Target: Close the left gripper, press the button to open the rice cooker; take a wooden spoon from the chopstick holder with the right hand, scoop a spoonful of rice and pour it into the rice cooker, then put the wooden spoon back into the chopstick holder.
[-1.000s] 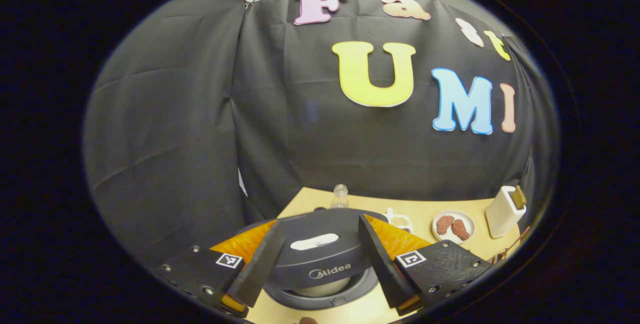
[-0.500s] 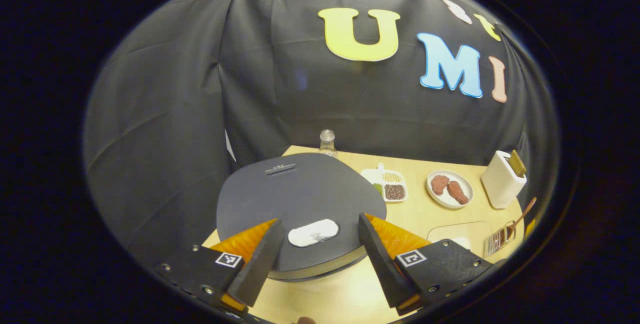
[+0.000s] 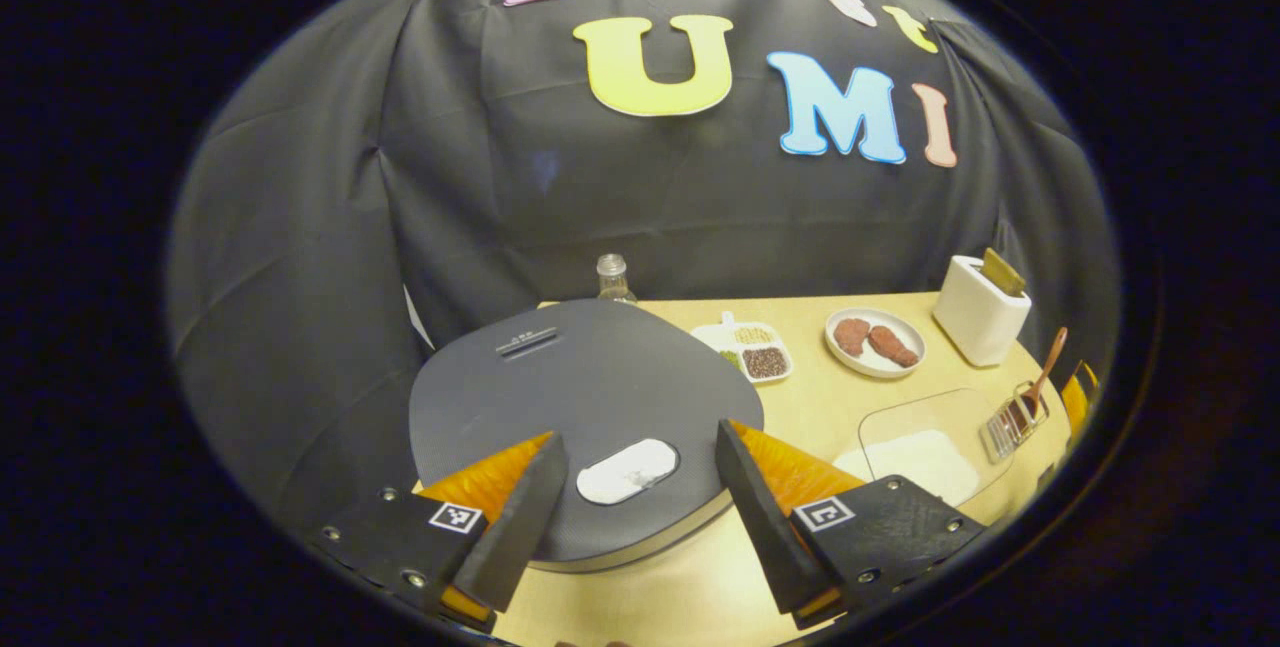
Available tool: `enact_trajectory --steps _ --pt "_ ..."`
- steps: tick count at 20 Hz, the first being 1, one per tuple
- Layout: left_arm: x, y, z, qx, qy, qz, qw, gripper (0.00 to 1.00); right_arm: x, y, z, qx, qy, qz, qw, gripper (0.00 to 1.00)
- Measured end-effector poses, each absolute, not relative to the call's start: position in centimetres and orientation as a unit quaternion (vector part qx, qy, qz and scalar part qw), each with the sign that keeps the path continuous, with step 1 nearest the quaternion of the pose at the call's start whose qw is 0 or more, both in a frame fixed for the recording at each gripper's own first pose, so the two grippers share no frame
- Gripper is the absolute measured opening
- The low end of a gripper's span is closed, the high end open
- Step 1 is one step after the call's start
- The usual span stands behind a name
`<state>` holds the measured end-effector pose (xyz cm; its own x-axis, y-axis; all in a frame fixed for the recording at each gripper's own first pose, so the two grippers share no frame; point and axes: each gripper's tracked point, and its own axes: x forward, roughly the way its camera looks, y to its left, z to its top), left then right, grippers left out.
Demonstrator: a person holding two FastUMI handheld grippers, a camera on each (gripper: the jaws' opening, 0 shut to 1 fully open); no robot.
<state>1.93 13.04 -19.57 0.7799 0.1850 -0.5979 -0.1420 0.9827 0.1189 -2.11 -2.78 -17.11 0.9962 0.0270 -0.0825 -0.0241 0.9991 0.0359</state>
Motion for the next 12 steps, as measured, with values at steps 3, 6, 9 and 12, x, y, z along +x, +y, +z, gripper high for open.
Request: enact_trajectory --steps 3,6,9,12 --pt "2.1 13.1 -18.9 0.037 0.31 0.081 0.947 0.98 -2.0 -3.1 -17.8 0.013 0.045 0.001 0.999 0.98" --pt "2.0 13.1 -18.5 0.049 0.301 0.077 0.949 0.96 -1.7 -3.0 -17.9 0.008 0.053 0.003 0.999 0.98" --pt "1.7 11.9 -17.1 0.055 0.256 0.076 0.962 0.95 -1.3 -4.5 -16.3 -0.005 0.047 -0.018 0.999 0.98" --pt "1.5 10.8 -13.5 0.062 0.176 0.086 0.979 0.93 -0.9 -4.9 -13.4 0.006 0.031 -0.021 0.999 0.98"
